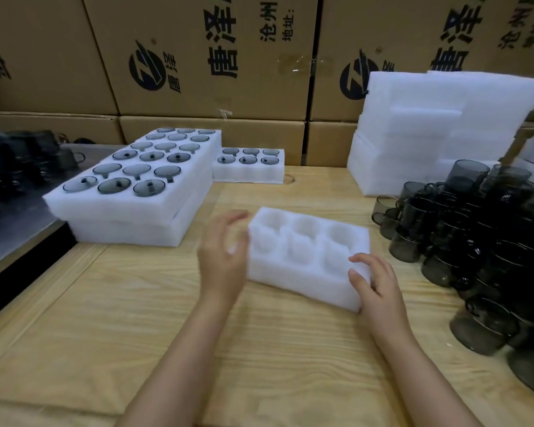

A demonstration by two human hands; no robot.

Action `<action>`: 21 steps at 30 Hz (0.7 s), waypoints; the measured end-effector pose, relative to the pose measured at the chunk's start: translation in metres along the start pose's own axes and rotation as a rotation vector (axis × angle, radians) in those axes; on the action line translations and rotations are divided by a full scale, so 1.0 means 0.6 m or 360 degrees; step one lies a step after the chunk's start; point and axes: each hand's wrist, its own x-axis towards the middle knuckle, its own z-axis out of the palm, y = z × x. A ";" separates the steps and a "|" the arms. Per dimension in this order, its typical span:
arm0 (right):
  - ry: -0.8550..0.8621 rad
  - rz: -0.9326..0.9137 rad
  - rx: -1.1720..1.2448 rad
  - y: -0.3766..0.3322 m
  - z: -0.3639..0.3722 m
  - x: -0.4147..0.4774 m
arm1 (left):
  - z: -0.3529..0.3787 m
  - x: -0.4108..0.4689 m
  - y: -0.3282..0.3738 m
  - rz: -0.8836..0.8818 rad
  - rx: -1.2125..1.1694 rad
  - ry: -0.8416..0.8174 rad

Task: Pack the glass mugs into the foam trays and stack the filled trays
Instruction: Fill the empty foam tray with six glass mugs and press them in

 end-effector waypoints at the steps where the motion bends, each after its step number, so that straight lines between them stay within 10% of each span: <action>1: -0.0016 0.0035 0.0079 -0.001 -0.003 -0.002 | -0.013 0.008 -0.012 -0.0369 -0.0255 0.0108; 6: -0.0073 0.0201 0.0383 -0.002 -0.013 0.004 | -0.027 0.010 -0.075 -0.1200 -0.0812 -0.0060; 16: -0.0120 0.0360 0.0307 -0.016 -0.038 0.022 | -0.017 0.004 -0.087 -0.1045 -0.0662 -0.0714; 21: 0.0106 0.0088 -0.0478 -0.046 -0.050 0.046 | -0.019 0.006 -0.086 -0.1081 -0.0679 -0.0764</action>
